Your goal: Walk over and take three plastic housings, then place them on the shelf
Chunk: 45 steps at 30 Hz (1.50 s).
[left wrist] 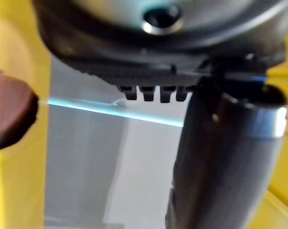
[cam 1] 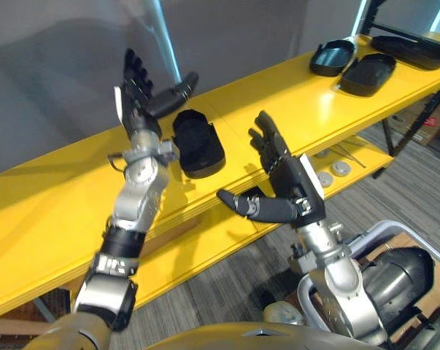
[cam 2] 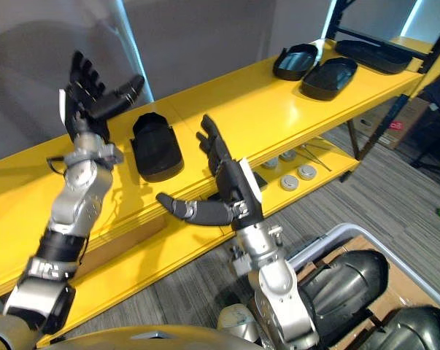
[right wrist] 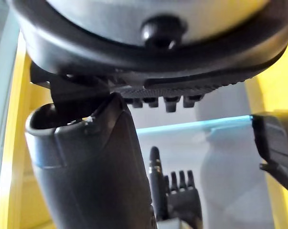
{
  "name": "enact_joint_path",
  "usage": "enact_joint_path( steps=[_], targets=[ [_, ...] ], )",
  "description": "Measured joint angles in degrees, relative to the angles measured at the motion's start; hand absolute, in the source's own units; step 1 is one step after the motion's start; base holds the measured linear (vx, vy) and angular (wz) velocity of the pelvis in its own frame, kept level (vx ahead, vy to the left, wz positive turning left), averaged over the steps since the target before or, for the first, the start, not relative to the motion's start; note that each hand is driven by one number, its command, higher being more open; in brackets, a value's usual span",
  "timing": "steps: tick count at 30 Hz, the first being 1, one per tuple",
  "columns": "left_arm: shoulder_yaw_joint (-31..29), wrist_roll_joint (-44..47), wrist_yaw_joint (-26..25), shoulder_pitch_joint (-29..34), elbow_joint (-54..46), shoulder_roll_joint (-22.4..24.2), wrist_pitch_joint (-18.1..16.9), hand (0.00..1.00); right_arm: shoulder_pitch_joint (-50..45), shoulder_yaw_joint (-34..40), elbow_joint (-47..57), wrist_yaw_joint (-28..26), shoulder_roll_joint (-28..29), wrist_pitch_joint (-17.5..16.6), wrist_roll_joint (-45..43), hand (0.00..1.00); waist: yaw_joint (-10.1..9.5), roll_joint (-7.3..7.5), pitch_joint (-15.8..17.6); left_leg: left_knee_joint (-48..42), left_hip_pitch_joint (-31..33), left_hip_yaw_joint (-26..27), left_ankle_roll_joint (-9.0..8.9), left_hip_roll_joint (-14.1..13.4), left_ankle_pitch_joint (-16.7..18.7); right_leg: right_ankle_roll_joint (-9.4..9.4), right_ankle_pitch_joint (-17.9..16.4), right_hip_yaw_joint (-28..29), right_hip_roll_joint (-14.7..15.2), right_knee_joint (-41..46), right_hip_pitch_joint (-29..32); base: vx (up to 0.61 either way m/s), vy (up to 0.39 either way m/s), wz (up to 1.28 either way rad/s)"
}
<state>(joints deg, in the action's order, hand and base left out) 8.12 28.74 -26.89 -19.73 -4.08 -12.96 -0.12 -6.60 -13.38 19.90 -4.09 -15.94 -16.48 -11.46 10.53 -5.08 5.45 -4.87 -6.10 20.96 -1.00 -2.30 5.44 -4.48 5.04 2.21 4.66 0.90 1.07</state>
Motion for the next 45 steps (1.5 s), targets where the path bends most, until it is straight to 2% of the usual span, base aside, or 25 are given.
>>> enact_joint_path(
  steps=[3, 5, 7, 8, 10, 16, 20, 24, 29, 33, 37, 38, 41, 45],
  targets=[
    [1.33, -0.15, 1.27, 8.42, -5.03, 3.9, -0.54, 1.0, 8.91, 4.4, -6.78, 2.94, -0.15, 0.93, 2.19, 1.0, -2.36, 0.93, 0.73, -1.69, 2.46, -3.13, 0.11, 0.1, -0.42, 0.18, -0.12, -2.34, 0.3, 0.29, 0.48, -0.07, -0.03, 0.48],
    [1.76, -1.83, 1.98, 9.53, -5.69, 4.13, -1.4, 1.0, 14.11, 6.34, -9.83, 4.4, -0.19, 2.84, 2.25, 1.0, -4.07, 1.85, 1.53, -3.91, 5.29, -4.93, 0.12, -0.11, -0.43, 0.42, -0.26, -3.94, 0.53, 1.33, 1.98, -0.12, -0.054, 0.53],
    [0.79, -5.35, 2.61, 9.52, -7.2, 4.03, -3.83, 1.0, 20.52, 7.24, -13.09, 5.75, -0.42, 5.01, 4.11, 1.0, -5.76, 2.96, 3.82, -6.58, 7.97, -7.09, 0.13, -0.39, -0.43, 0.68, -0.4, -5.97, 1.01, 2.63, 2.99, -0.15, -0.031, 0.46],
    [0.45, -6.19, 3.08, 9.52, -8.15, 4.06, -4.27, 1.0, 22.08, 7.2, -13.76, 6.07, -0.51, 5.4, 4.47, 1.0, -5.88, 3.19, 4.67, -7.13, 8.48, -7.51, 0.11, -0.43, -0.41, 0.82, -0.5, -6.32, 1.06, 3.05, 3.16, -0.15, -0.009, 0.43],
    [-0.06, -9.31, 6.17, 9.53, -12.54, 3.94, -6.71, 1.0, 26.53, 7.11, -16.13, 7.52, -1.72, 5.97, 5.08, 1.0, -7.45, 3.24, 5.78, -9.4, 12.06, -9.33, 0.11, -0.34, -0.28, 1.15, -0.77, -8.1, 1.29, 4.46, 5.48, -0.13, -0.023, 0.4],
    [-3.65, -11.01, 14.69, 9.46, -20.79, 1.83, -15.06, 1.0, 37.42, 9.05, -23.07, 11.84, -5.56, 6.11, 5.49, 1.0, -11.15, 2.64, 9.74, -12.18, 16.92, -12.08, -0.17, -0.27, -0.07, 1.74, -1.2, -10.83, 2.2, 6.19, 8.16, -0.08, 0.03, 0.26],
    [-5.27, -8.57, 19.38, 8.67, -23.76, 0.75, -17.71, 1.0, 45.43, 12.77, -27.97, 13.43, -8.38, 6.11, 1.61, 1.0, -12.96, 2.5, 11.78, -12.92, 19.33, -12.73, -0.02, -0.29, -0.36, 1.74, -1.24, -11.76, 2.42, 7.24, 10.33, -0.02, 0.008, 0.11],
    [-5.58, -7.56, 21.25, 8.07, -24.21, 0.78, -17.7, 1.0, 49.43, 15.03, -29.18, 18.55, -9.66, 6.01, 1.87, 1.0, -13.83, 2.43, 13.99, -12.94, 19.78, -12.97, 0.26, -0.28, -0.92, 1.95, -1.46, -12.27, 2.58, 8.03, 11.04, 0.02, 0.009, 0.05],
    [-5.76, -6.71, 21.4, 8.06, -24.21, 1.17, -17.62, 1.0, 51.45, 16.95, -29.24, 21.87, -11.4, 6.39, 2.27, 1.0, -14.48, 2.4, 14.29, -12.73, 20.53, -13.01, 0.07, -0.28, -0.8, 1.91, -1.94, -12.37, 2.62, 8.31, 12.0, 0.04, 0.014, 0.01],
    [-5.81, -6.21, 21.78, 8.1, -24.21, 1.36, -17.62, 1.0, 54.88, 17.35, -32.2, 21.85, -12.53, 11.48, 4.03, 1.0, -14.77, 2.33, 15.77, -12.45, 19.64, -12.87, 0.02, -0.12, -0.77, 1.96, -3.07, -12.2, 2.97, 10.21, 12.24, 0.0, 0.0, 0.0],
    [-5.83, -6.06, 22.05, 8.86, -24.21, 1.75, -17.61, 1.0, 54.94, 17.3, -34.4, 20.8, -13.06, 18.12, 4.32, 1.0, -15.16, 2.26, 15.97, -11.86, 19.61, -12.85, -0.18, -0.11, -1.03, 2.04, -3.21, -12.23, 2.98, 10.3, 12.51, 0.0, 0.0, 0.0],
    [-5.81, -5.83, 22.03, 9.09, -24.21, 1.83, -17.59, 1.0, 55.12, 17.19, -36.18, 19.64, -13.06, 20.91, 4.33, 1.0, -15.13, 2.25, 15.98, -11.82, 19.59, -12.85, -0.18, -0.11, -1.05, 2.05, -3.21, -12.24, 2.97, 10.29, 12.51, 0.0, 0.0, 0.0],
    [-5.82, -4.94, 21.8, 9.12, -24.2, 1.94, -17.58, 1.0, 56.24, 16.88, -40.64, 18.02, -13.06, 24.3, 4.31, 1.0, -15.11, 2.27, 16.11, -11.78, 19.52, -12.73, -0.19, -0.11, -1.05, 2.04, -3.19, -12.13, 2.97, 10.26, 12.52, 0.0, 0.0, 0.0],
    [-5.83, -4.59, 21.04, 9.97, -24.2, 3.63, -17.57, 1.0, 57.32, 16.24, -42.2, 15.67, -13.06, 26.37, 4.32, 1.0, -15.05, 2.26, 16.31, -11.33, 19.13, -12.34, -0.22, -0.11, -1.07, 2.04, -3.19, -11.71, 2.93, 10.23, 12.56, 0.02, 0.017, -0.06]
  ],
)
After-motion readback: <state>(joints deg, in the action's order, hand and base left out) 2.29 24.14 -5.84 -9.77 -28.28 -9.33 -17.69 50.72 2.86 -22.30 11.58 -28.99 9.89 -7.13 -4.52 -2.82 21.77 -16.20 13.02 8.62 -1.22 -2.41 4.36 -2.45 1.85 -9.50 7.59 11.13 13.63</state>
